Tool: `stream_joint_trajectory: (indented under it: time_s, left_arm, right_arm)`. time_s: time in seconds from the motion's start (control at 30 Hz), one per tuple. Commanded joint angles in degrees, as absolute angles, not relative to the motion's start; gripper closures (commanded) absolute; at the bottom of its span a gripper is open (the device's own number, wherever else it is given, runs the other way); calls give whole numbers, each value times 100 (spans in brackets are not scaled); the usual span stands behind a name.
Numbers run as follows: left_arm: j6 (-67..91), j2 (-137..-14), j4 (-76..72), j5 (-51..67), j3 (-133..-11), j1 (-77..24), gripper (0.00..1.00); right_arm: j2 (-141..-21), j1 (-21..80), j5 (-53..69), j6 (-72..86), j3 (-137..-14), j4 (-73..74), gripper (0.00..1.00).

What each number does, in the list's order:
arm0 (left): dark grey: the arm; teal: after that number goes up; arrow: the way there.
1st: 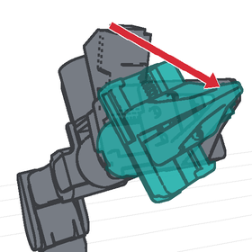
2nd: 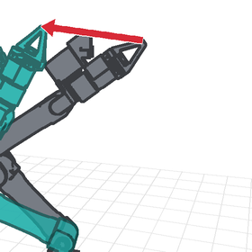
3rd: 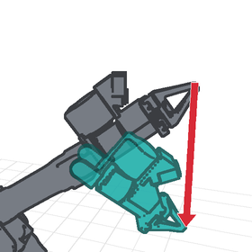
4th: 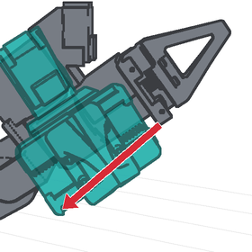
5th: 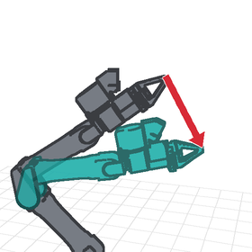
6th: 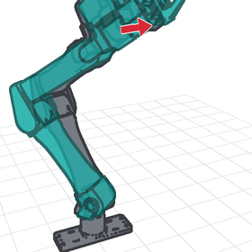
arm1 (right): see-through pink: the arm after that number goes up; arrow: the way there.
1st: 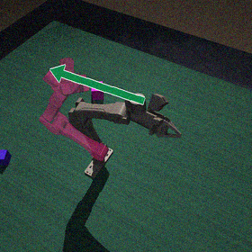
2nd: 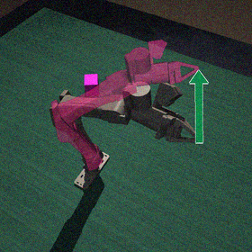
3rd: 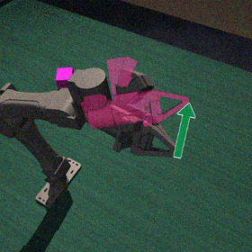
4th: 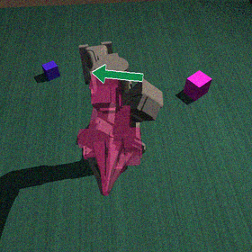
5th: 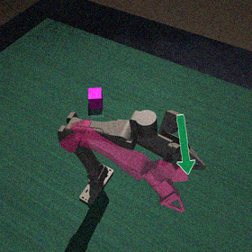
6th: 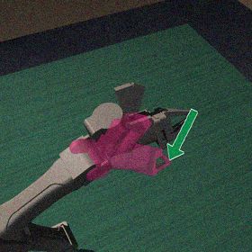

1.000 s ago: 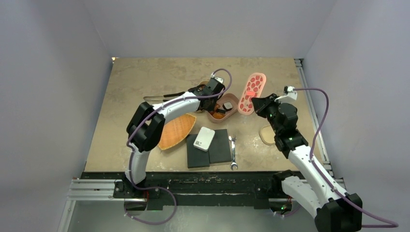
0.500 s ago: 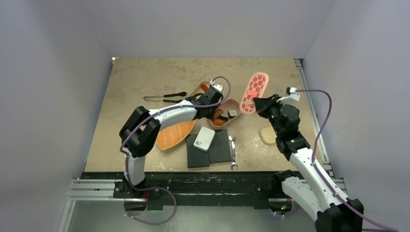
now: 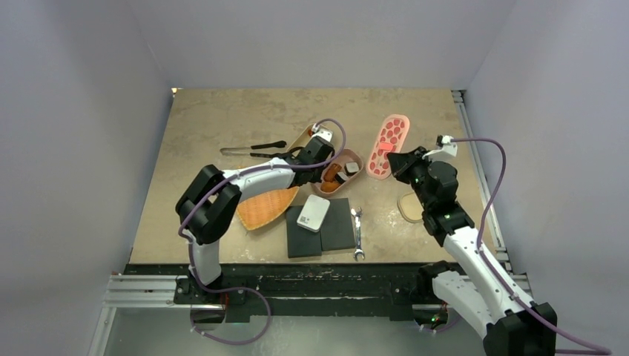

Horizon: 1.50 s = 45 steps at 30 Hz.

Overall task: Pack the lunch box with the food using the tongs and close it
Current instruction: Move the packing box to the center of the board, then close the box lid on the packing box.

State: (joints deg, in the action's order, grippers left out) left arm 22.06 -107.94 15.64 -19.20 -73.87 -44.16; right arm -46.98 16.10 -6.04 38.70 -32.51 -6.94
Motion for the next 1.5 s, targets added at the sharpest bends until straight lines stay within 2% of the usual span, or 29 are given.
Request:
stream_joint_trajectory:
  time_s: [0.0, 0.07, 0.13, 0.17, 0.27, 0.33, 0.37, 0.4, 0.53, 0.73, 0.87, 1.03, 1.27, 1.47]
  left_arm:
    - [2514, -10667, 1497, -2436, -7797, -4285, 100]
    - [2728, -10399, 419, -1458, -7150, -4205, 100]
    - [2264, -10755, 1214, -2562, -7682, -4775, 100]
    - [2322, -10926, 1604, -2825, -7990, -4741, 100]
    - [2582, -10628, 488, -1716, -7247, -4416, 100]
    - [2680, -10635, 1020, -2534, -7495, -4487, 100]
    - [2960, -10583, 976, -2281, -7366, -4194, 100]
    - [3153, -10459, 556, -1552, -7068, -3939, 100]
    - [3470, -10579, 708, -1951, -7184, -4187, 100]
    - [4983, -10526, -445, -1634, -6356, -4199, 99]
    - [5243, -10480, -961, -1128, -6063, -4403, 73]
    - [5297, -9956, -1285, -622, -5523, -4380, 54]
    - [4457, -9240, -501, -432, -5675, -4096, 41]
    - [3747, -9020, -299, 85, -5839, -3664, 36]
  right_arm:
    - [-4751, 1586, -434, 3988, -3204, -954, 100]
    - [-4787, 1593, -354, 4058, -3150, -1033, 100]
    - [-4833, 1586, -311, 4101, -3112, -1096, 100]
    - [-4860, 1590, -310, 4117, -3118, -1087, 100]
    - [-4887, 1591, -266, 4129, -3112, -1121, 100]
    - [-4878, 1591, -287, 4123, -3129, -1088, 100]
    - [-4871, 1591, -292, 4122, -3148, -1040, 100]
    - [-4855, 1591, -286, 4129, -3137, -1039, 100]
    - [-4878, 1589, -43, 4296, -2974, -1261, 100]
    - [-5113, 1591, 424, 4706, -2648, -1780, 100]
    - [-5349, 1593, 718, 4935, -2532, -2144, 100]
    - [-5705, 1596, 982, 5132, -2501, -2470, 100]
    - [-6184, 1597, 1256, 5336, -2588, -2922, 100]
    - [-6730, 1687, 1431, 5478, -2704, -3344, 100]
